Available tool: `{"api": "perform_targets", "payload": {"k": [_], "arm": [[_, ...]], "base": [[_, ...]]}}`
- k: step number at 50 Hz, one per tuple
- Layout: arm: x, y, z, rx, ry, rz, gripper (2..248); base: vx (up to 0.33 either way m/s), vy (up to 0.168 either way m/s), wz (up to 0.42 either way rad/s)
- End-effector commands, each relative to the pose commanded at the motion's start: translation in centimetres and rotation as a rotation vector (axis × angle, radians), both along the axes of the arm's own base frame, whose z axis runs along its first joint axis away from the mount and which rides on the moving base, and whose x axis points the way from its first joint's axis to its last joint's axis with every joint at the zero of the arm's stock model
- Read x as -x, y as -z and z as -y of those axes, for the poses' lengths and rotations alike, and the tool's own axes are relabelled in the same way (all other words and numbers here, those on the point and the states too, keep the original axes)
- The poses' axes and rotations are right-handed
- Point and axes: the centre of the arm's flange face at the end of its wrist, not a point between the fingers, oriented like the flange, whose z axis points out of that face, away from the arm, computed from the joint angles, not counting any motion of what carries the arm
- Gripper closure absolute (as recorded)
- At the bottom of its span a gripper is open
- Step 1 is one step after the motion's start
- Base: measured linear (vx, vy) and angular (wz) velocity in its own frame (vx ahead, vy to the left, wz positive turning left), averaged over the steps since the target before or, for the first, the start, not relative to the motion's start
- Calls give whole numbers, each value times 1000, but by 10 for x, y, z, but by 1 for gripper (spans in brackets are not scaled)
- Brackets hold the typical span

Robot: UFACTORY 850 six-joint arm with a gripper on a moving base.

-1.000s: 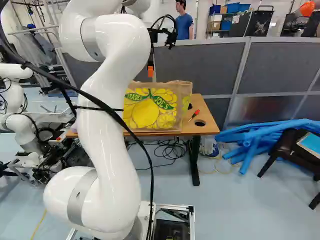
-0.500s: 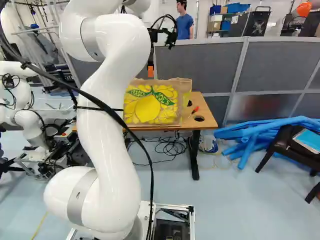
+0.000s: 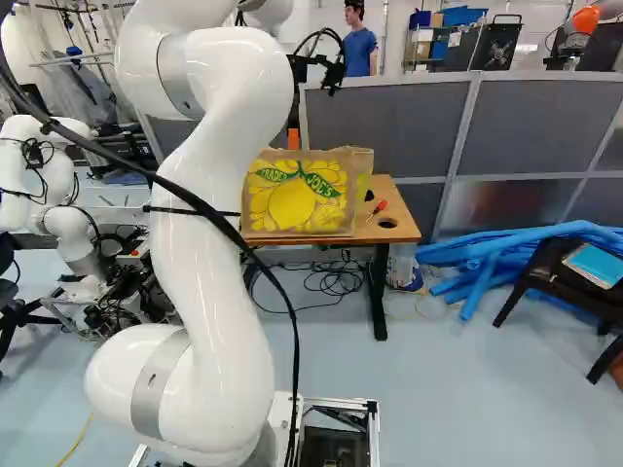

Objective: Pick up the bag on the ground and place it on the table

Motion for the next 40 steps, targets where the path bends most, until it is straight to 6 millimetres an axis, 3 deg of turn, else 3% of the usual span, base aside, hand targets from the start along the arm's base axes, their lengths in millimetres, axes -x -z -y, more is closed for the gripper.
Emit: {"api": "perform_targets", "payload": {"k": [40], "arm": [[0, 0, 0, 0, 0, 0, 3]], "base": [[-116, 0, 7]]}}
